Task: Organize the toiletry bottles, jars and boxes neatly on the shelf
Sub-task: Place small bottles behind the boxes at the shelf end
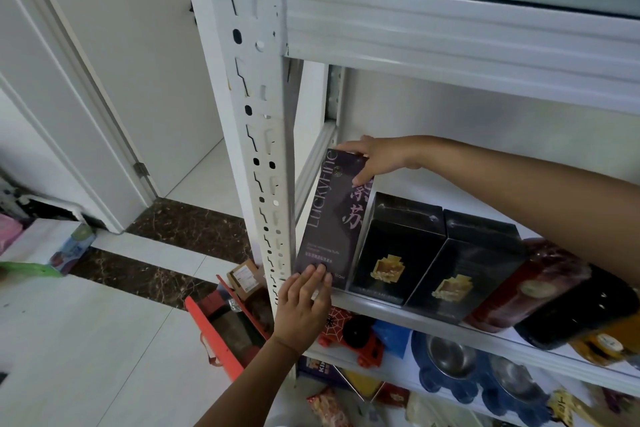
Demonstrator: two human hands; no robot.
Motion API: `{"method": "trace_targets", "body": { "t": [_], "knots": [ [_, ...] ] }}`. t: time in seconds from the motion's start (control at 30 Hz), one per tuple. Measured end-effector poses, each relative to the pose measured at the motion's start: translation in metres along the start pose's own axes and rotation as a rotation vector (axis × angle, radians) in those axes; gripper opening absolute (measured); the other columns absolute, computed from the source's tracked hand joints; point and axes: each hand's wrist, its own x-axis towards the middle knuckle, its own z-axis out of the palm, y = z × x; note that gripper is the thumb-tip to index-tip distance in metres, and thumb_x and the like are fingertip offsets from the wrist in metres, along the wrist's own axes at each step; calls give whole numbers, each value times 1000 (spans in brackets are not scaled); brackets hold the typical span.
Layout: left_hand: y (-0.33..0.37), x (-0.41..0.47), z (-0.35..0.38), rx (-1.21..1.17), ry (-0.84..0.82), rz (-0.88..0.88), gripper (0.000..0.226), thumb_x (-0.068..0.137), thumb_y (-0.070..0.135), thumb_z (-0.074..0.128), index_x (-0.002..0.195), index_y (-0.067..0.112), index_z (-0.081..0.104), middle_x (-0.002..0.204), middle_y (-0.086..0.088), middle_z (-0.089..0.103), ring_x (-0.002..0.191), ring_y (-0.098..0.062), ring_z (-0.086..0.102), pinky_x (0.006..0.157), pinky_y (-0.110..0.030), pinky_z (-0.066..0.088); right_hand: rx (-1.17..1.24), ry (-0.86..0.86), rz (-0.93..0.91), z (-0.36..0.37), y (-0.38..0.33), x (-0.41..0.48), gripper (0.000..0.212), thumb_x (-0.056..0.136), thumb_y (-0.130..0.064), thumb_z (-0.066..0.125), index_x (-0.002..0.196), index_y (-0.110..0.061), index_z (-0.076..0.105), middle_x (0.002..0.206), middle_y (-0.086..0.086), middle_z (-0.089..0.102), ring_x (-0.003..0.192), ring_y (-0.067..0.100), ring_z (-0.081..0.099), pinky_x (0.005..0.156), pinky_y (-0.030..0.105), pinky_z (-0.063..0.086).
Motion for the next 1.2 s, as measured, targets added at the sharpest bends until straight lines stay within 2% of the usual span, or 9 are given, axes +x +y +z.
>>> {"method": "trace_targets", "body": {
  "t": [0.07,0.23,0.33,0.47,0.6,0.87,0.97,1.1,1.2],
  "knots": [
    [0,0,1,2,-20,0,23,96,20,43,116,9,49,122,-11,46,114,-25,47,117,-36,18,-83,11,-26,0,0,-3,75,88,-23,64,145,-43,21,144,8,23,133,26,29,109,34,28],
    [0,-9,3,35,-148,1,29,97,18,39,123,7,47,128,-13,44,119,-27,46,117,-39,18,-170,107,-154,-5,-5,-19,69,86,-30,65,141,-47,28,115,-4,22,128,26,25,103,34,28],
    [4,-14,1,62,-234,11,35,92,18,42,125,7,45,129,-13,43,120,-26,44,120,-39,9,-155,135,-241,-1,-12,-27,65,82,-29,69,136,-47,37,113,-3,26,117,19,29,91,28,29],
    [7,-19,-4,67,-327,15,40,89,15,39,128,6,44,130,-13,44,121,-26,43,120,-39,5,-44,-27,-241,4,-14,-36,69,82,-27,70,136,-44,31,128,-2,27,116,13,33,94,22,32],
    [2,-25,-10,67,-396,12,41,89,12,38,129,6,44,125,-15,59,122,-27,43,119,-40,12,-23,-118,-249,1,-19,-47,69,80,-27,73,135,-39,33,125,-9,46,100,3,50,78,9,38],
    [7,-36,-23,17,-554,-47,55,81,14,42,136,8,38,137,-13,40,130,-28,35,120,-39,3,-227,-64,-325,17,-31,-56,75,68,-42,80,126,-48,32,125,-6,55,104,16,57,90,31,49],
    [9,-34,-26,29,-623,-51,59,79,14,44,137,9,37,137,-15,43,131,-30,34,120,-40,-2,-270,-45,-315,19,-32,-57,75,67,-44,79,125,-49,32,124,-3,56,104,18,58,92,36,49],
    [11,-25,-28,-15,-708,-94,85,62,14,79,136,11,38,136,-15,42,129,-31,35,119,-39,2,-287,-27,-290,19,-32,-59,74,67,-46,79,124,-48,32,122,-1,57,102,19,58,92,38,48],
    [13,-20,-31,-17,-770,-117,97,56,17,86,138,11,35,138,-14,35,131,-30,31,118,-40,2,-270,-5,-280,20,-31,-61,73,68,-46,78,126,-45,33,122,0,55,101,19,57,92,37,48]
  ]
}}
